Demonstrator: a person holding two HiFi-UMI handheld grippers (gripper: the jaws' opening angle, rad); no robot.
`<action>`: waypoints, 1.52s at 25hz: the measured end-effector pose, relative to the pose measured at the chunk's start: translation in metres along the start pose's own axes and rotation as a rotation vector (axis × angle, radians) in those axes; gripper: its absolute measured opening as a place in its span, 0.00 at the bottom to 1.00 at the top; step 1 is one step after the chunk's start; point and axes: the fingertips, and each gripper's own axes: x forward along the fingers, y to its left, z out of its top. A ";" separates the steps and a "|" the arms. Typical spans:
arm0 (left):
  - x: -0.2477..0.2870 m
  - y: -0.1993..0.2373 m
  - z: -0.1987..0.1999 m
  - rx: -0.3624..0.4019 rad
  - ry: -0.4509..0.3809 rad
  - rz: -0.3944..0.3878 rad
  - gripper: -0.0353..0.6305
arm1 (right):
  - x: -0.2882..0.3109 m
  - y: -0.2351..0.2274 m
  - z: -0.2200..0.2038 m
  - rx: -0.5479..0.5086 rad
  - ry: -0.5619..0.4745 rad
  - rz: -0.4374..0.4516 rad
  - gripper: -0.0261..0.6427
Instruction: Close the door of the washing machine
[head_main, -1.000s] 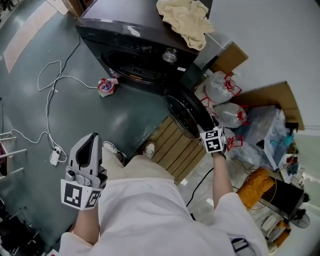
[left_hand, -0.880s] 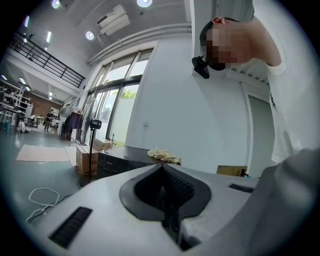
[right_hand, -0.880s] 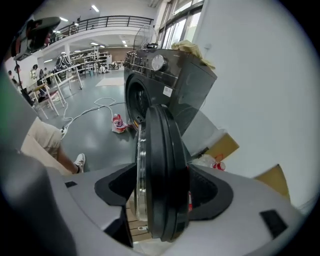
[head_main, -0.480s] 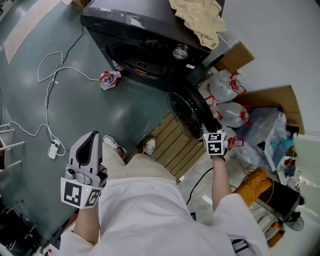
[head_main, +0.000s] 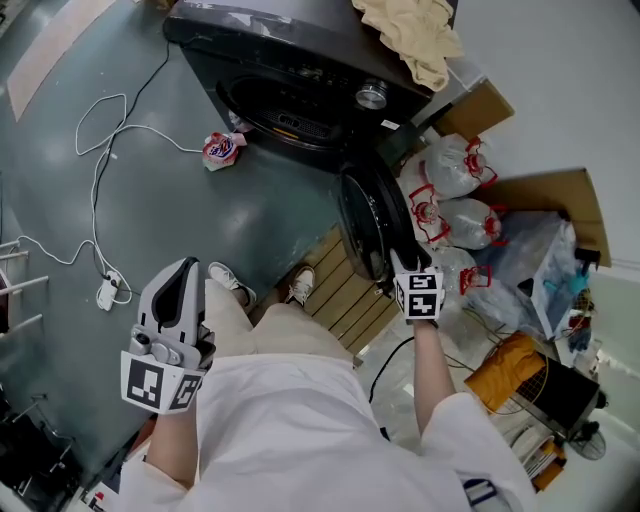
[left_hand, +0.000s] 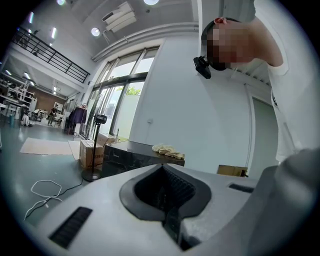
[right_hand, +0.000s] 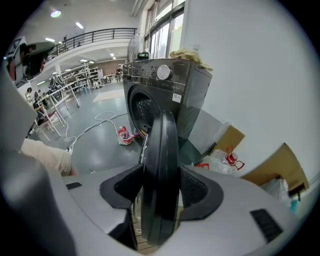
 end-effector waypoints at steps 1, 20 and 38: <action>-0.002 0.001 -0.002 -0.001 0.003 0.001 0.06 | -0.001 0.006 0.001 0.011 -0.007 0.010 0.36; -0.013 0.002 -0.018 -0.054 -0.001 -0.014 0.06 | -0.004 0.142 0.035 0.070 -0.012 0.253 0.39; -0.039 0.106 -0.009 -0.144 -0.064 0.123 0.06 | 0.040 0.248 0.128 0.212 0.014 0.399 0.38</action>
